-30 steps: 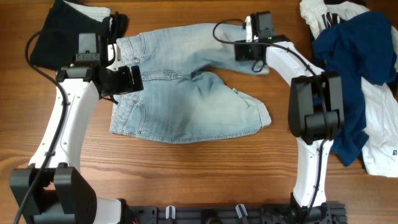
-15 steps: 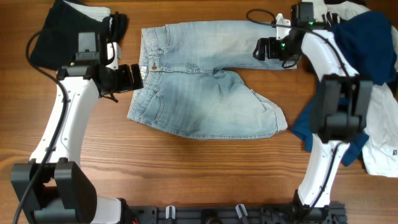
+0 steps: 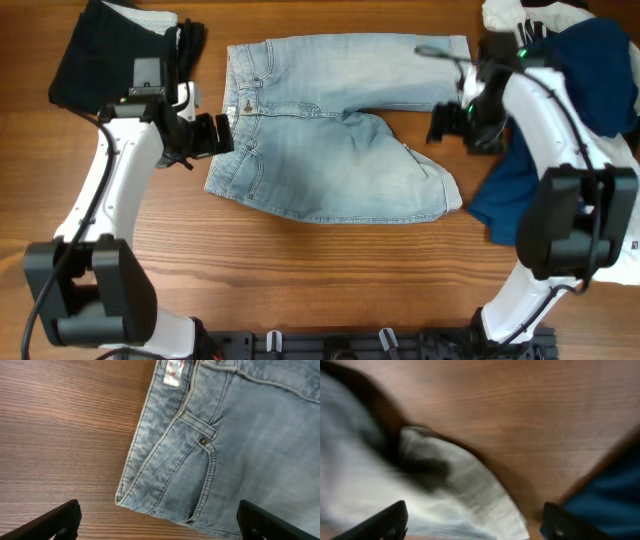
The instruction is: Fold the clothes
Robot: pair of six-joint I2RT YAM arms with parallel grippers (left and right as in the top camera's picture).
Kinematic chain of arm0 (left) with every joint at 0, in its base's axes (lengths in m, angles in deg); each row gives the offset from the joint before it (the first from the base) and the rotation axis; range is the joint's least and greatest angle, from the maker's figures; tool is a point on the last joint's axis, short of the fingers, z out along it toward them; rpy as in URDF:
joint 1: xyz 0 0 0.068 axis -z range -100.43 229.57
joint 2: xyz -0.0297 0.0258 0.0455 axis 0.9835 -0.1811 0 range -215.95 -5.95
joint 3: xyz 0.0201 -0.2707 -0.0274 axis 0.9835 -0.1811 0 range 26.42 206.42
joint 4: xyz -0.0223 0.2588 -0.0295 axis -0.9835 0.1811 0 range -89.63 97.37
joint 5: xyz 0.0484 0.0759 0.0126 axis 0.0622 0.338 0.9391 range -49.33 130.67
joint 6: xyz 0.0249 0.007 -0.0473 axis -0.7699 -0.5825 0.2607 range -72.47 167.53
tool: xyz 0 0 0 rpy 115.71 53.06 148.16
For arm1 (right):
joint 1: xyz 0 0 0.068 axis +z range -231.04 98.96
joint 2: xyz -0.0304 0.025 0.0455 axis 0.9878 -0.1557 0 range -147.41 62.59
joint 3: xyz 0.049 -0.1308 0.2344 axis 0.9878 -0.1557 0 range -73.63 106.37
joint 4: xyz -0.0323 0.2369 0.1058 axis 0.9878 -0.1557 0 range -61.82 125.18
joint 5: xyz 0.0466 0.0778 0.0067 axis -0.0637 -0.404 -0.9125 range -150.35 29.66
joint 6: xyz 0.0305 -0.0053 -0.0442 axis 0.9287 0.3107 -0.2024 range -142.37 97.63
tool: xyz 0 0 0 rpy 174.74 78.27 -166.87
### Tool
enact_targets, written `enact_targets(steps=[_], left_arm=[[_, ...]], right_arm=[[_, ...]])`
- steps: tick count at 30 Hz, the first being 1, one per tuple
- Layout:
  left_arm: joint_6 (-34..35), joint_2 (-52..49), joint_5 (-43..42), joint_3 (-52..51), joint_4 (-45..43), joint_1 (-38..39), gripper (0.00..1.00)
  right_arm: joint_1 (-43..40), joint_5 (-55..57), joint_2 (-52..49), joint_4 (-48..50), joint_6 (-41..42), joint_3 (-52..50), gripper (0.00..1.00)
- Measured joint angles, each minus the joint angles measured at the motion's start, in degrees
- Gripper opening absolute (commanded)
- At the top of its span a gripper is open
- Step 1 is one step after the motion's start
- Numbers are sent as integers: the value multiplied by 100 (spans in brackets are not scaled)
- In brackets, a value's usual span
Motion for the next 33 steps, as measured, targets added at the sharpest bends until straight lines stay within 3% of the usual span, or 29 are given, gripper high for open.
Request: enact_targets(steps=[5, 10, 12, 15, 16, 19, 27, 33], left_arm=[[0, -44, -4, -7, -109, 0, 100], [0, -44, -4, -9, -114, 0, 100], [0, -44, -4, -9, -129, 0, 100], [0, -44, -2, -9, -157, 0, 100], [0, -44, -4, -9, -157, 0, 100], [0, -44, -4, -9, -173, 0, 100], [-66, -44, -4, -9, -175, 0, 100], [-66, -44, -4, -9, -175, 0, 100]], right_arm=[[-114, 57, -52, 1270, 98, -1189, 78], [-313, -509, 199, 2319, -136, -1703, 53], [-330, -1003, 251, 2583, -258, -1878, 49], [-326, -1961, 243, 2378, -597, -2059, 50], [-323, -2133, 221, 2052, -649, -2083, 56], [-326, -2184, 216, 1637, -601, -2111, 57], [-726, -2081, 216, 1220, -308, -2124, 50], [-767, -2505, 79, 682, -846, -2221, 50]])
